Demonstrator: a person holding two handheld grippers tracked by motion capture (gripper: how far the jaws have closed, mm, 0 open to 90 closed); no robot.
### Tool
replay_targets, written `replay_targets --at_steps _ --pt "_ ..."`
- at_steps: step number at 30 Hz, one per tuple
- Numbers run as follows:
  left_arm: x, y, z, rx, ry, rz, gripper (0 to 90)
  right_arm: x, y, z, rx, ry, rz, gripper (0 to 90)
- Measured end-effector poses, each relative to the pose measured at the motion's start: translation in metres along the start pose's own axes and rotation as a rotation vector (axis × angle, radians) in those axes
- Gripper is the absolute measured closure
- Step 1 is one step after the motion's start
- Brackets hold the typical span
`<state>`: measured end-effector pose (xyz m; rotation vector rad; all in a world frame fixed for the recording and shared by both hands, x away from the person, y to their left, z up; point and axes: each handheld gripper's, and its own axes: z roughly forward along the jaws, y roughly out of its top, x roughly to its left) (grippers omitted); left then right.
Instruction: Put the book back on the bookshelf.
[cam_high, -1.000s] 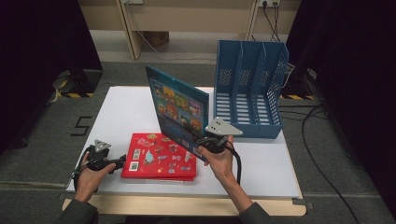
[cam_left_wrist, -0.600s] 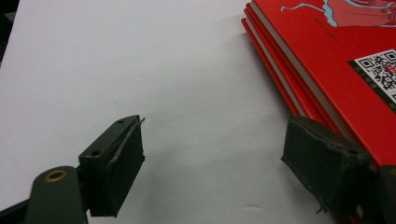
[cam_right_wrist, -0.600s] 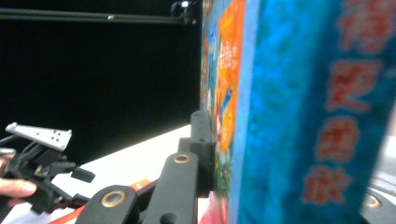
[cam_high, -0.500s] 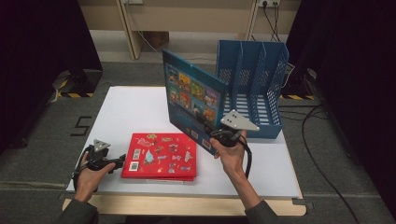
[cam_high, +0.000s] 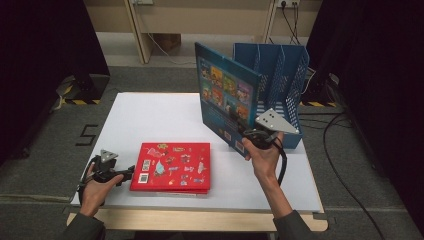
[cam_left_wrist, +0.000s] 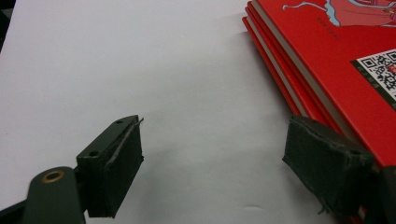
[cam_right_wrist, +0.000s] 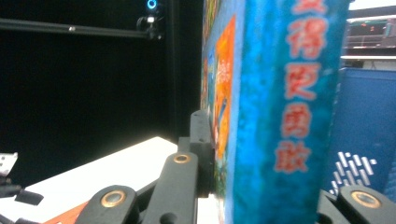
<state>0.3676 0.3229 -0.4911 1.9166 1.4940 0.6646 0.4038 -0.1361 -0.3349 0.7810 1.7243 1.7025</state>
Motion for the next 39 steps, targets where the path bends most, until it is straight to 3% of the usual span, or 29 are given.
replay_targets --at_steps 3,9,17,28,39 --pt "0.000 0.000 0.000 0.002 0.001 0.002 18.6 -0.007 0.007 -0.005 -0.021 -0.025 0.024 82.2" --pt "0.000 0.000 0.001 0.004 0.002 0.003 18.6 -0.024 0.022 -0.019 -0.071 -0.091 0.000 82.2" --pt "0.001 0.000 0.000 0.001 0.007 -0.002 18.6 -0.043 0.029 -0.027 -0.063 -0.181 -0.029 82.2" --pt "0.000 0.000 0.000 0.005 0.002 0.002 18.6 -0.073 0.020 -0.007 -0.079 -0.266 0.031 82.2" --pt "0.001 0.000 0.000 0.009 -0.001 0.001 18.6 -0.094 0.000 0.028 -0.043 -0.340 0.075 82.2"
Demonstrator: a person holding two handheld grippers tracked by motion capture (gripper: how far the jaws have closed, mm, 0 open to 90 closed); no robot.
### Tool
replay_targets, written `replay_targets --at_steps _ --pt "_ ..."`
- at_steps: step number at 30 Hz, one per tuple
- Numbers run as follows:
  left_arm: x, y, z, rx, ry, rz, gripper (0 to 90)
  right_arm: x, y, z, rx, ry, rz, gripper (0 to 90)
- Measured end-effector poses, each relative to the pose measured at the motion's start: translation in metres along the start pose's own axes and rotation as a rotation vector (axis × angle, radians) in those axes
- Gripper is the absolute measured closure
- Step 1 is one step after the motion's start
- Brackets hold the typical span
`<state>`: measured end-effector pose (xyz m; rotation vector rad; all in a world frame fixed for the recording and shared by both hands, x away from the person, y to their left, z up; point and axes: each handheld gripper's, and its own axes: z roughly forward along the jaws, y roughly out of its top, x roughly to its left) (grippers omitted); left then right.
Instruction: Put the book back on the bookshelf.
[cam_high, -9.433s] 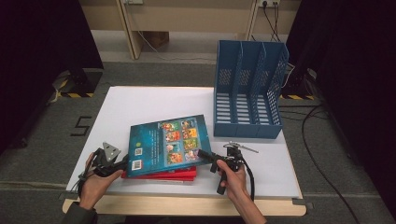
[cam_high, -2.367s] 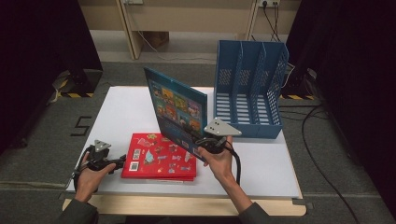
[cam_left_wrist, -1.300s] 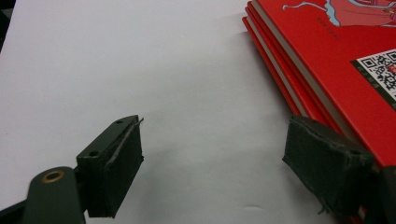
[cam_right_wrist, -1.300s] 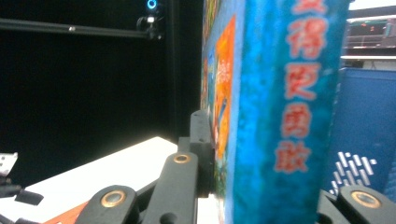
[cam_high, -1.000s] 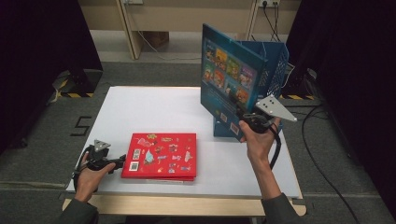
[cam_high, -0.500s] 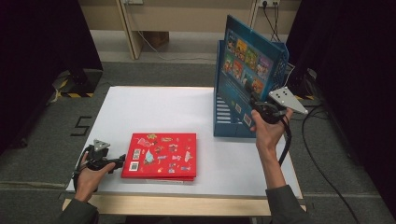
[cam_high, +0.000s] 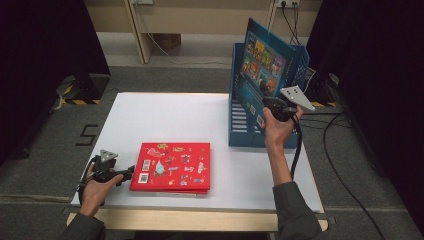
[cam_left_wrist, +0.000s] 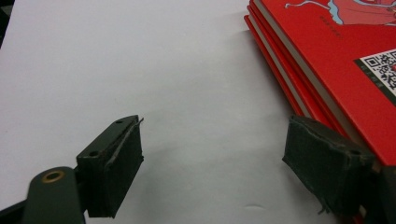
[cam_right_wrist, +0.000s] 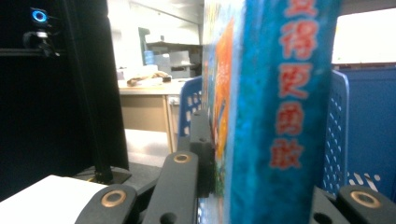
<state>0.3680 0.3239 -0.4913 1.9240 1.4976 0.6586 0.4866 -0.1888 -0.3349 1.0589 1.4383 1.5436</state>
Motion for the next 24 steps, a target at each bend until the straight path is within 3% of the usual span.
replay_targets --at_steps 9,18,24 --pt "0.000 0.000 0.001 -0.003 -0.001 -0.002 18.6 -0.001 -0.008 0.023 0.014 -0.043 -0.005 82.2" --pt "0.000 0.000 0.000 -0.002 -0.006 -0.003 18.6 0.006 -0.018 0.040 0.030 -0.050 0.033 82.2" --pt "0.000 0.000 0.000 -0.007 -0.006 -0.004 18.6 0.010 -0.023 0.053 0.048 -0.065 0.005 82.2"
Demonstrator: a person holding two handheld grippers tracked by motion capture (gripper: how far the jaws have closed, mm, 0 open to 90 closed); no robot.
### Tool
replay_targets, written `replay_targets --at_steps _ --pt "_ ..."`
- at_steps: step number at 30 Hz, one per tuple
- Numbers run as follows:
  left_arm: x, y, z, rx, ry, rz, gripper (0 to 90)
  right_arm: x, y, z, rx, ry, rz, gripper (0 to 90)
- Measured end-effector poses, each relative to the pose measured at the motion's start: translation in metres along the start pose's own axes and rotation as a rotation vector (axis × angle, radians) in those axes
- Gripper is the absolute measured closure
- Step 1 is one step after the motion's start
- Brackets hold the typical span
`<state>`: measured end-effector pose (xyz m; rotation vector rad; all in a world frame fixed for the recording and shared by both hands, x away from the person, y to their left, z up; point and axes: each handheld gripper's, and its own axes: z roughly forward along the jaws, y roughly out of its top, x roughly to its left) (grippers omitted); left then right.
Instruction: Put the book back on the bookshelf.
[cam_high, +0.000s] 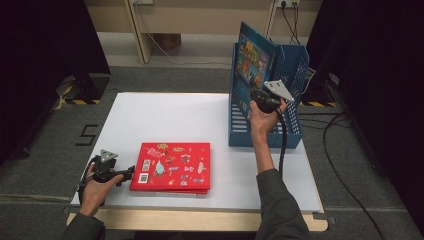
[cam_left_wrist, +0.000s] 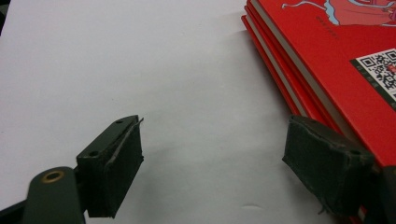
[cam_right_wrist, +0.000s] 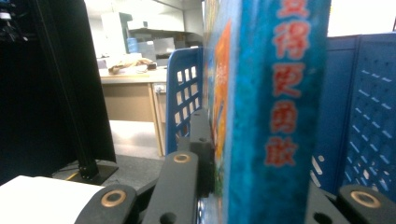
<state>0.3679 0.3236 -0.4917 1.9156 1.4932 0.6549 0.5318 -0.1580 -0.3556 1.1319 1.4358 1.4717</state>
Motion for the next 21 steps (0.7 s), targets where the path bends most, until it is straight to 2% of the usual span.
replay_targets --at_steps 3,7,11,12,21 --pt "0.000 0.000 0.000 0.004 -0.002 0.001 18.6 0.005 -0.003 0.006 0.012 -0.010 -0.002 82.1" --pt "0.000 0.000 0.000 0.004 -0.002 0.003 18.6 0.010 -0.010 0.012 0.022 -0.026 -0.034 82.0" --pt "0.000 0.000 0.000 0.003 0.000 0.004 18.7 0.014 -0.014 0.014 0.025 -0.027 -0.033 81.5" --pt "-0.001 0.000 0.000 0.000 0.001 0.002 18.8 0.014 -0.014 0.014 0.028 -0.028 -0.052 81.4" --pt "-0.001 0.001 0.000 0.002 0.002 0.004 19.3 0.015 -0.024 0.015 0.085 -0.029 -0.044 80.5"
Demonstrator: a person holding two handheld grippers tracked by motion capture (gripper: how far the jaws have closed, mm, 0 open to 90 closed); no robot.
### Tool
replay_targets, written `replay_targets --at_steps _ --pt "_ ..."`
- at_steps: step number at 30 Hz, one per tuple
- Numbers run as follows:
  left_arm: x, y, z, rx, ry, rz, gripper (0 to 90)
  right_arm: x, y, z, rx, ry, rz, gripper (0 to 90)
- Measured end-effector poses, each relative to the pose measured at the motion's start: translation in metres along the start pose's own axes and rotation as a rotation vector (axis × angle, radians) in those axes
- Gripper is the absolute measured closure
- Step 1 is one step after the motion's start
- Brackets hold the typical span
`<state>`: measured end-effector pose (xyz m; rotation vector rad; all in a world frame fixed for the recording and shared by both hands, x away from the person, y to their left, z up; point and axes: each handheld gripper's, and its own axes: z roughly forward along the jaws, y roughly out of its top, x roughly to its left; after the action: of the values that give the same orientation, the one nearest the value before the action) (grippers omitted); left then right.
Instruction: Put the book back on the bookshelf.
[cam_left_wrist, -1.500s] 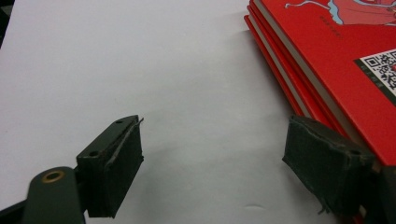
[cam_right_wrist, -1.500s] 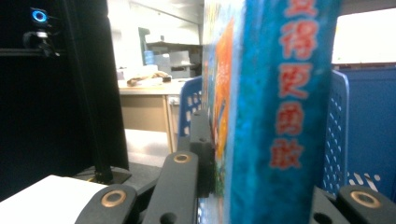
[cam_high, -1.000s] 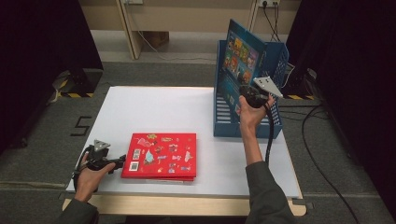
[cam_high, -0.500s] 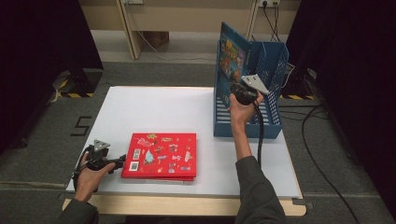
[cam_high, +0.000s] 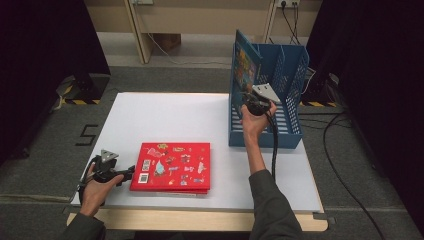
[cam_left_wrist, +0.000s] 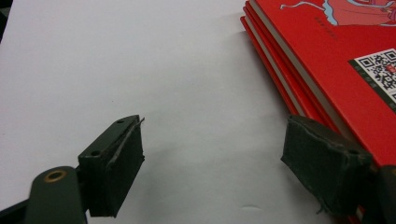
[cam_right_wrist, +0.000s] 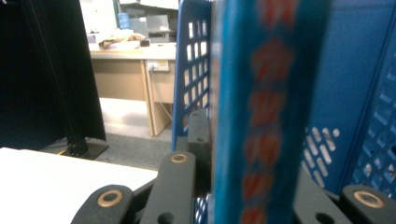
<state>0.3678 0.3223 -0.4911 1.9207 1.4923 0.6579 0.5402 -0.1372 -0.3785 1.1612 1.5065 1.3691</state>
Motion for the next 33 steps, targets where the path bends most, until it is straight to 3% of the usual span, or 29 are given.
replay_targets --at_steps 7,15,22,27,33 --pt "0.000 0.000 0.000 0.001 0.002 0.000 19.1 0.001 -0.006 0.002 0.066 0.020 0.016 78.4" --pt "0.000 0.000 0.000 -0.001 0.001 0.001 18.9 0.005 -0.005 -0.004 0.097 0.045 -0.037 72.1" --pt "0.000 0.000 0.000 0.003 0.003 0.002 18.9 0.005 -0.008 -0.016 0.095 0.119 0.037 62.9" --pt "0.001 -0.001 0.000 0.009 0.003 0.008 18.8 0.004 -0.011 -0.028 0.113 0.154 0.004 63.0" --pt "0.001 -0.001 0.000 0.006 0.007 0.002 18.8 0.005 -0.027 -0.039 0.170 0.195 -0.009 63.5"
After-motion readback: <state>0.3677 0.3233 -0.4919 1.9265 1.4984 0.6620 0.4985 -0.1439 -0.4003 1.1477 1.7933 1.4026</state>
